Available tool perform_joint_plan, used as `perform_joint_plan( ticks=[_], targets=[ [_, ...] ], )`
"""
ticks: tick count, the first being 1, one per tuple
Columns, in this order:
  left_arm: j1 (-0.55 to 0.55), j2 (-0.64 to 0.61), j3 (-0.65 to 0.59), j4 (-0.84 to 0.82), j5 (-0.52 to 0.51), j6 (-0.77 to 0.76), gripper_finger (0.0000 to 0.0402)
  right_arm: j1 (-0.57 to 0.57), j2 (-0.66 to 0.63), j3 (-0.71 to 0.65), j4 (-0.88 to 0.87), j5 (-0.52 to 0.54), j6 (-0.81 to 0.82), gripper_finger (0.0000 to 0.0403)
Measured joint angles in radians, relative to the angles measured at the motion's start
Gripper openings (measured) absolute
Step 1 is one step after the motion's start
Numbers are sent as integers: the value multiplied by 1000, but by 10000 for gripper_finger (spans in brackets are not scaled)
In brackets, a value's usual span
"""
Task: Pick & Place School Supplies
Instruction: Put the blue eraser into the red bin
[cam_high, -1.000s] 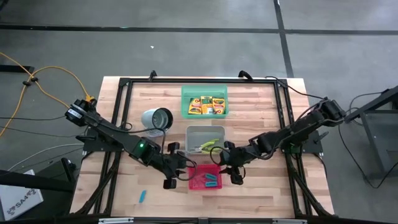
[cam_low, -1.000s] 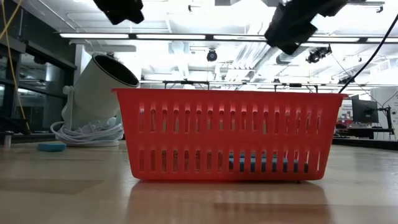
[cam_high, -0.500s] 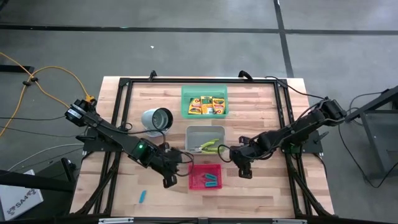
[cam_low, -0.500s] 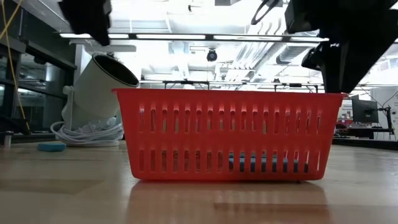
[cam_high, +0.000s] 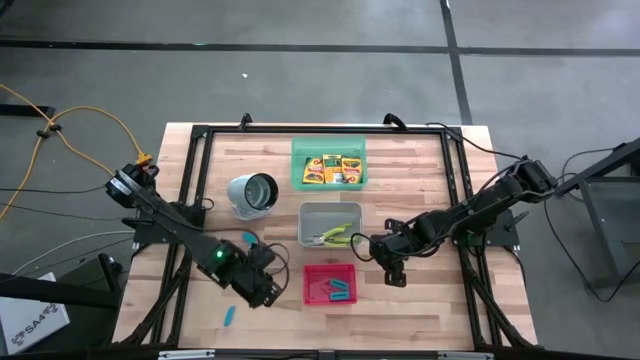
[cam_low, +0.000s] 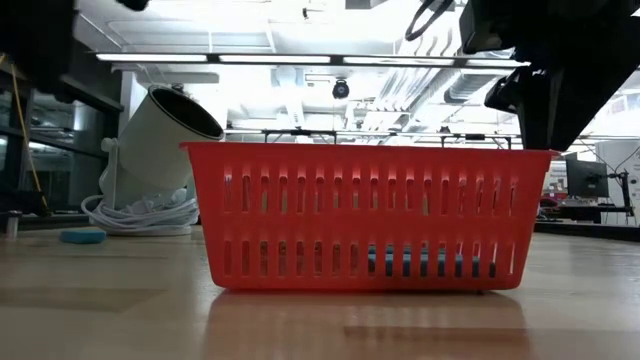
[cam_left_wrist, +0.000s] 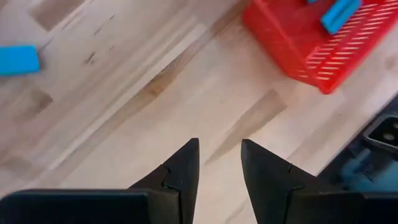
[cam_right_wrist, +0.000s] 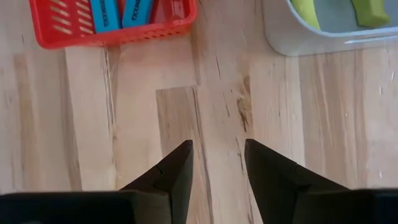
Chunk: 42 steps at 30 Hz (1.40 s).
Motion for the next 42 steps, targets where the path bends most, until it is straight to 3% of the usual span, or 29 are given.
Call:
perform_joint_plan(
  ticks=[8,27,42],
  targets=[
    [-122,87,0,7,-9,-257,114,34,0,0,-3,8,-47,136],
    [-381,111,0,-63,10,-721,114,122,0,0,6,60,7,136],
    [-394,188,0,-57,44,-811,114,129,0,-1,16,60,7,136]
  ],
)
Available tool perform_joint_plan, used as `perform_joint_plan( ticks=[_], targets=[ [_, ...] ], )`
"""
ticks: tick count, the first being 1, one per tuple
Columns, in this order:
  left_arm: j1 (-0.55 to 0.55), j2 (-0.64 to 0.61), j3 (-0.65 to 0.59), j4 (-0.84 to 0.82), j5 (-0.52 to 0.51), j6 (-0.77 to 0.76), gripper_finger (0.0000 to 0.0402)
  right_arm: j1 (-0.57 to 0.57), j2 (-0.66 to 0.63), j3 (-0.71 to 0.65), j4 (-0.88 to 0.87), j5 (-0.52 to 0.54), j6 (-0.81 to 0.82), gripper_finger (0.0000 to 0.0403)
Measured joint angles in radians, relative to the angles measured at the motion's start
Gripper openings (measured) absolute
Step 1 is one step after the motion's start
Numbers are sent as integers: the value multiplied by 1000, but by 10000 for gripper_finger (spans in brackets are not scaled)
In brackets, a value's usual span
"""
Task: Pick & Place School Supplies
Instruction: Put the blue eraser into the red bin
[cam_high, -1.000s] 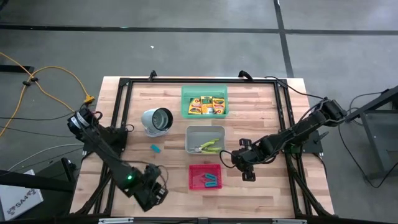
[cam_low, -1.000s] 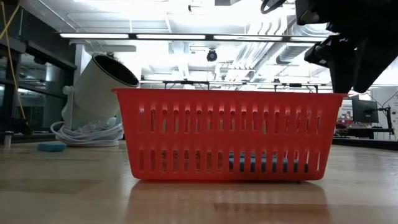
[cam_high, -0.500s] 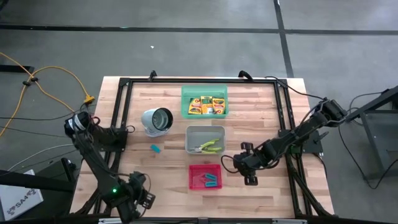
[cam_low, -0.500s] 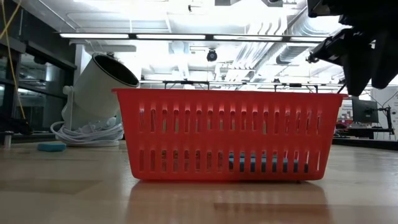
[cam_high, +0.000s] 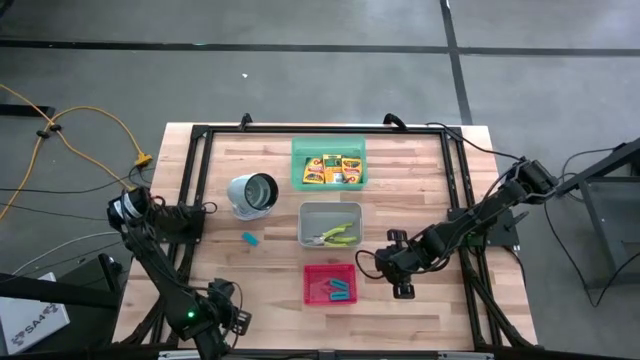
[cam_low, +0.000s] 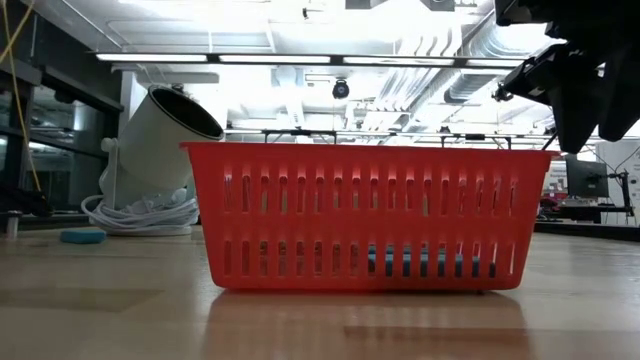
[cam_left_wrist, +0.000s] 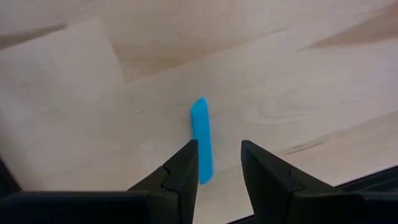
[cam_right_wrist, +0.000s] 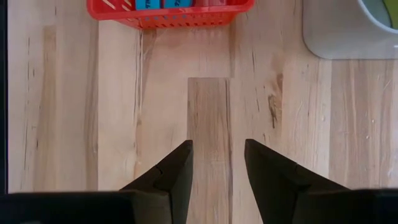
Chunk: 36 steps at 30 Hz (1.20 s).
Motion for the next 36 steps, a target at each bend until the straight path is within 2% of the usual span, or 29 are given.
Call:
perform_joint_plan(
  ticks=[6,25,36],
  targets=[
    [8,30,0,5,69,-1,114,0,0,0,0,0,0,136],
    [32,67,0,52,63,7,114,0,0,-1,3,-1,-1,136],
    [38,79,1,41,110,2,114,0,0,-1,3,-1,-3,136]
  ],
)
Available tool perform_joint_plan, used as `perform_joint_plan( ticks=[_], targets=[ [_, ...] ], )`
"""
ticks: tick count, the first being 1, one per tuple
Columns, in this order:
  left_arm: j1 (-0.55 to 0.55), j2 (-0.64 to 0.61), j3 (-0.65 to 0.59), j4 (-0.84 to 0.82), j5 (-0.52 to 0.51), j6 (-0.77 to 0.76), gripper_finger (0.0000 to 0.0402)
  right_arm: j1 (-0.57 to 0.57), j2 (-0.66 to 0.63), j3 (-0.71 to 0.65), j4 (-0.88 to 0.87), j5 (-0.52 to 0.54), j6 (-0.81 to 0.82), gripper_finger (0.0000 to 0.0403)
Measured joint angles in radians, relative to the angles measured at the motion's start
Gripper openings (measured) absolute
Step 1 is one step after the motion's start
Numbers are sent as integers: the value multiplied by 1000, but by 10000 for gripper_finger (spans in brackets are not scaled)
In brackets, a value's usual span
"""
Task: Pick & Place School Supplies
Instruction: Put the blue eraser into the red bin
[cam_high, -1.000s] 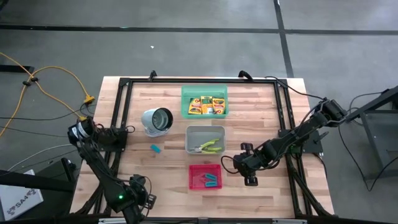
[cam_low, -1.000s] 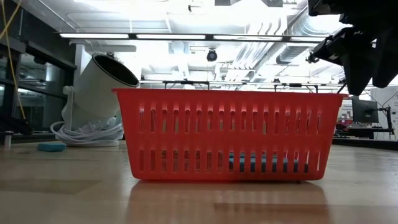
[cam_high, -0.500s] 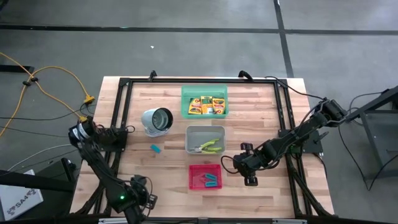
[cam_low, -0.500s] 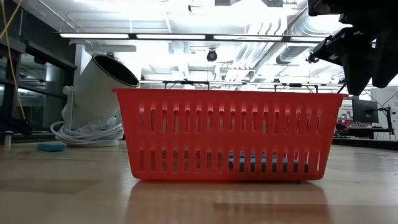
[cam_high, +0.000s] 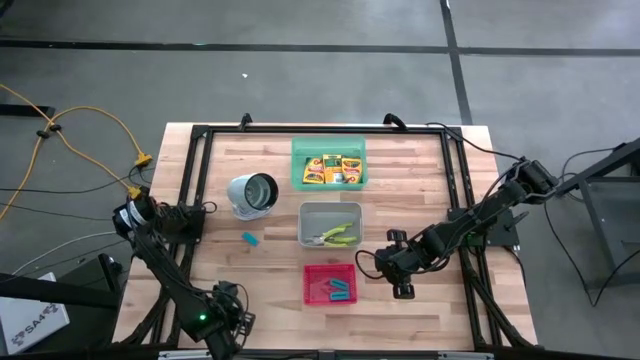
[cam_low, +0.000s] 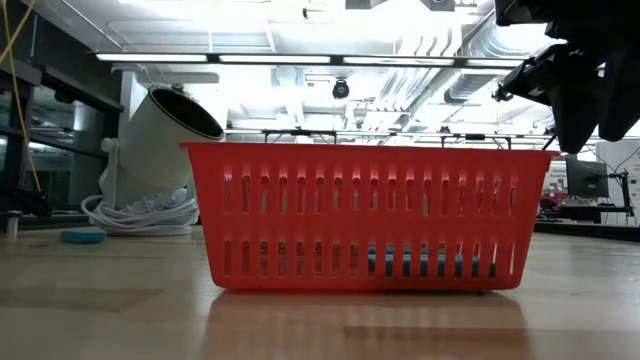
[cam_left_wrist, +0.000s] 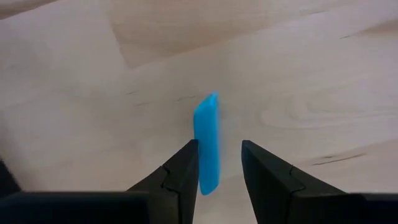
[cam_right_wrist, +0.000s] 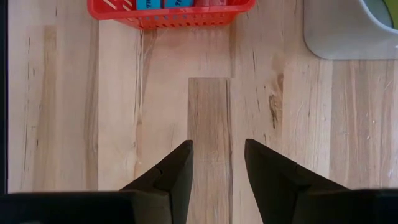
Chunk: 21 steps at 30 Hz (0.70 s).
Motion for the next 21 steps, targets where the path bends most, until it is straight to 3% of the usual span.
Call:
perform_joint_plan(
  ticks=[21],
  targets=[
    [1,55,-2,41,25,-3,114,30,0,0,0,-3,2,136]
  ],
)
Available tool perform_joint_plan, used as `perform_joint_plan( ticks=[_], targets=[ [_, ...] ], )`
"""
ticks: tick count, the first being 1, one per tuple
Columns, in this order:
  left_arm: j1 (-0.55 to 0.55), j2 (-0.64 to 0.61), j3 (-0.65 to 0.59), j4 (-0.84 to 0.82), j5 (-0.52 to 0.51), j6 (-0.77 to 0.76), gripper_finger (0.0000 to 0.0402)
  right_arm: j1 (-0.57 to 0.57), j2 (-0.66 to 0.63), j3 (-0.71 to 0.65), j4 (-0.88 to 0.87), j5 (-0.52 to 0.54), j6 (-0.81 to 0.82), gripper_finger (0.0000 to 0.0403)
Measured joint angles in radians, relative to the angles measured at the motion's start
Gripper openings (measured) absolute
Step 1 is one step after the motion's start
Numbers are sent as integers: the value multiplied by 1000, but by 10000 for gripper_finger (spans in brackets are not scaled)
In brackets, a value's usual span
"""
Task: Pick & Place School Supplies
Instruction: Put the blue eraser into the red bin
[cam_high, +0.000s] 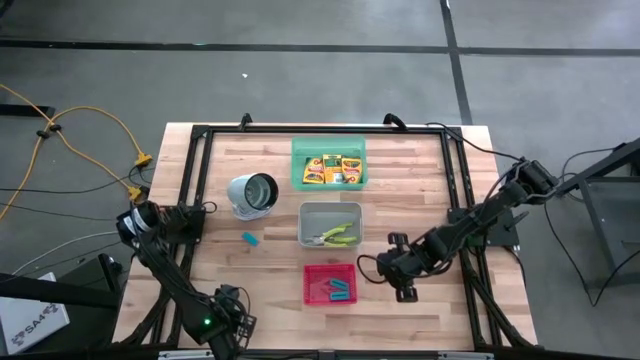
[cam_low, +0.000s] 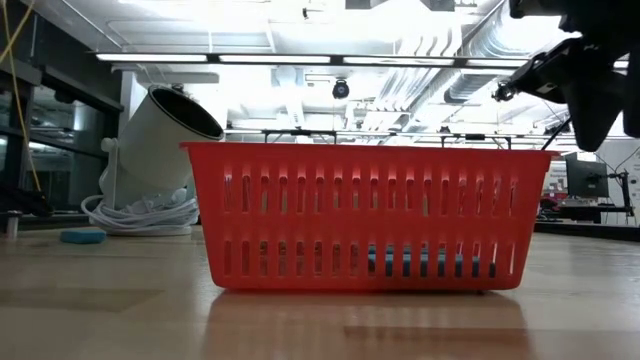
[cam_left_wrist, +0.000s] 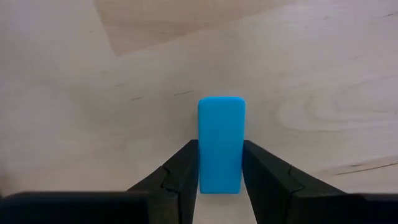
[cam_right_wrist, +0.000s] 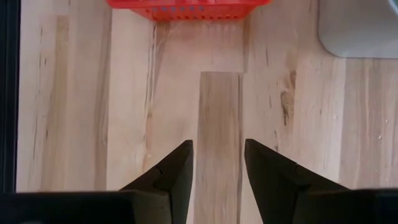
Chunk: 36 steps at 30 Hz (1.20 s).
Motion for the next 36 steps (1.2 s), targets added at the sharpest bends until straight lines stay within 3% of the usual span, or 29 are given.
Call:
perform_joint_plan(
  ticks=[10,21,36],
  targets=[
    [1,36,2,17,14,-36,112,17,0,0,2,4,6,136],
    [16,2,0,13,28,29,66,17,0,0,2,4,18,136],
    [224,-15,4,1,16,505,61,57,0,0,-24,-4,91,136]
  ],
)
